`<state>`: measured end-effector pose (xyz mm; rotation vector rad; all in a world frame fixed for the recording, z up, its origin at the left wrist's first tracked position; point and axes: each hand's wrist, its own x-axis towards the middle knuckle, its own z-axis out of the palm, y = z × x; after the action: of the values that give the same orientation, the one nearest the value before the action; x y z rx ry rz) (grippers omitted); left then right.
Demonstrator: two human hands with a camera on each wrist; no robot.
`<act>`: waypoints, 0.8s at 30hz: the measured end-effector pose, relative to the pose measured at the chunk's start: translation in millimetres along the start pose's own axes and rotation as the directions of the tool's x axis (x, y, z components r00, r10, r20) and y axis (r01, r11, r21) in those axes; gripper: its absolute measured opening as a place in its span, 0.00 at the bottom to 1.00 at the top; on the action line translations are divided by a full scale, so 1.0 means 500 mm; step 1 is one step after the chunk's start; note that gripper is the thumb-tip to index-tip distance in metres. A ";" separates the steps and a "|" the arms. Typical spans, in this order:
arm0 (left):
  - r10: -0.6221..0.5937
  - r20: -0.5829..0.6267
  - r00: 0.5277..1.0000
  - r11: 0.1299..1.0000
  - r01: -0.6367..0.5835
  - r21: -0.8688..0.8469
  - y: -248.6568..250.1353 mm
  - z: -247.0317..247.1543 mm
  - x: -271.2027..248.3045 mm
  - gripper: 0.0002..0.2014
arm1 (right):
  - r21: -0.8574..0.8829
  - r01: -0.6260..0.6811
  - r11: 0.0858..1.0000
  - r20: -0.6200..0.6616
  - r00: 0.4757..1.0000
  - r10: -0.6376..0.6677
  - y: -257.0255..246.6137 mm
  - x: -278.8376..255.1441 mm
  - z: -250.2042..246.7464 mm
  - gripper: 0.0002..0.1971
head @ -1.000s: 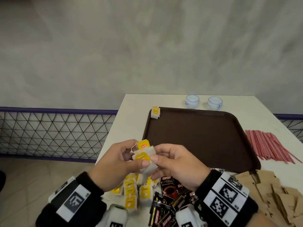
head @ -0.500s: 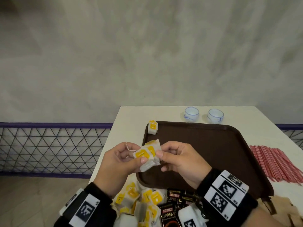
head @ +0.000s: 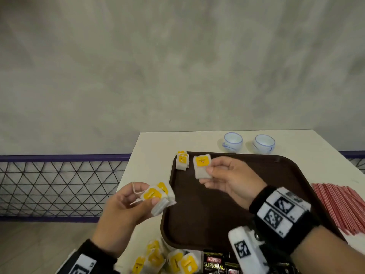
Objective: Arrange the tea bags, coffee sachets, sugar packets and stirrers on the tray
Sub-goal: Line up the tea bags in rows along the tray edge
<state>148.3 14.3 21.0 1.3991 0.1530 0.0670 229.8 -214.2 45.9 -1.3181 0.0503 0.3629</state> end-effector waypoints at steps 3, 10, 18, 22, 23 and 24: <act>0.009 -0.013 1.000 1.000 -0.009 -0.010 -0.005 -0.031 0.008 0.31 | 0.000 -0.094 0.996 -0.035 0.995 0.094 0.001 0.066 -0.017 0.06; -0.007 -0.034 0.999 1.000 0.007 0.028 -0.019 -0.065 0.010 0.44 | -0.363 -0.271 0.892 -0.194 0.958 0.212 0.064 0.217 0.005 0.08; -0.065 -0.054 0.996 0.996 0.068 0.053 -0.028 -0.083 0.014 0.41 | -0.521 -0.282 0.806 -0.174 0.959 0.223 0.102 0.285 0.038 0.13; -0.066 -0.069 0.995 0.996 0.069 0.050 -0.032 -0.082 0.019 0.41 | -0.542 -0.288 0.789 -0.173 0.957 0.231 0.108 0.299 0.050 0.13; -0.068 -0.073 0.995 0.996 0.072 0.053 -0.034 -0.082 0.019 0.41 | -0.546 -0.283 0.789 -0.177 0.959 0.221 0.106 0.300 0.052 0.14; -0.065 -0.078 0.995 0.996 0.070 0.057 -0.037 -0.083 0.020 0.41 | -0.567 -0.268 0.779 -0.177 0.963 0.202 0.106 0.304 0.052 0.14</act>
<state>151.3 52.9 -4.9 1.4506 0.2670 0.0600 353.3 -143.6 -33.8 -1.9612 0.2096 0.5500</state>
